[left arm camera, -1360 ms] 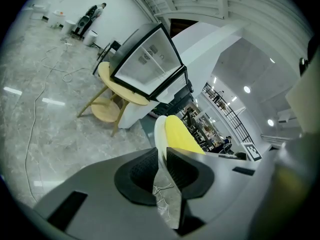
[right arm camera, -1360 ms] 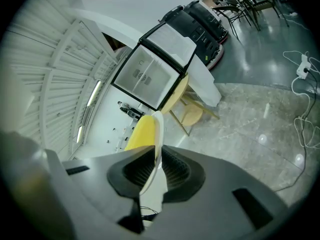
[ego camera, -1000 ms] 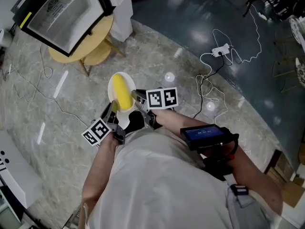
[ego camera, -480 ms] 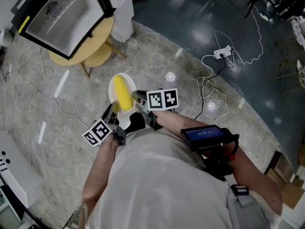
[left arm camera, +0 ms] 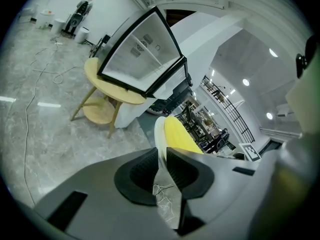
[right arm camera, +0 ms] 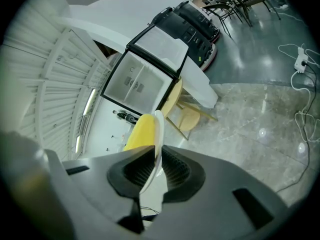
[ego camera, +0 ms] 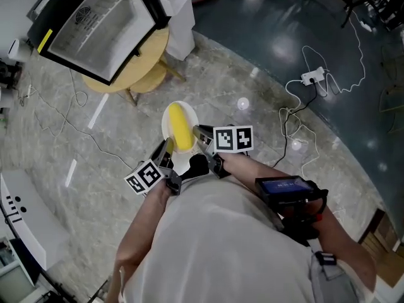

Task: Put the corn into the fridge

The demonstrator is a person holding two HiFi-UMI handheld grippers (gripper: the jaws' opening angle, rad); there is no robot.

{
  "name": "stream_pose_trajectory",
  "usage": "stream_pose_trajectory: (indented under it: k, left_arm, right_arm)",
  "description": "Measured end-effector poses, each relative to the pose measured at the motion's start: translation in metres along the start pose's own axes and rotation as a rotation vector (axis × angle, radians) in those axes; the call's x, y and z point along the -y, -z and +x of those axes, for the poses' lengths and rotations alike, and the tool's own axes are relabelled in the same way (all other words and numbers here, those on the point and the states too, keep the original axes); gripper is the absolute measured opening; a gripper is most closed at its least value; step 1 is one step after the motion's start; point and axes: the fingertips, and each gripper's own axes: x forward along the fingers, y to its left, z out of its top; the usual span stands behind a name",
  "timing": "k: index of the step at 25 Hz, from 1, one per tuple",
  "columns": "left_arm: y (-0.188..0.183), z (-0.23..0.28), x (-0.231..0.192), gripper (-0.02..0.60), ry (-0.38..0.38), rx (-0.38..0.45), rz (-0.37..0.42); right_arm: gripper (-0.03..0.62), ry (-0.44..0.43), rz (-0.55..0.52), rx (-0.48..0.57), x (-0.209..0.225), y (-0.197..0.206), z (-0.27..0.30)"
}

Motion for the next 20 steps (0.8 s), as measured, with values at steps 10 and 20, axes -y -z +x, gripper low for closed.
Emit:
stream_pose_trajectory:
  k: [10, 20]
  left_arm:
    - [-0.029, 0.02, -0.002, 0.055, 0.021, -0.006, 0.006]
    - [-0.072, 0.054, -0.02, 0.055, 0.042, -0.018, -0.023]
  right_arm:
    - [0.043, 0.022, -0.008, 0.022, -0.002, -0.029, 0.016]
    - [0.043, 0.051, -0.027, 0.017, -0.002, -0.073, 0.052]
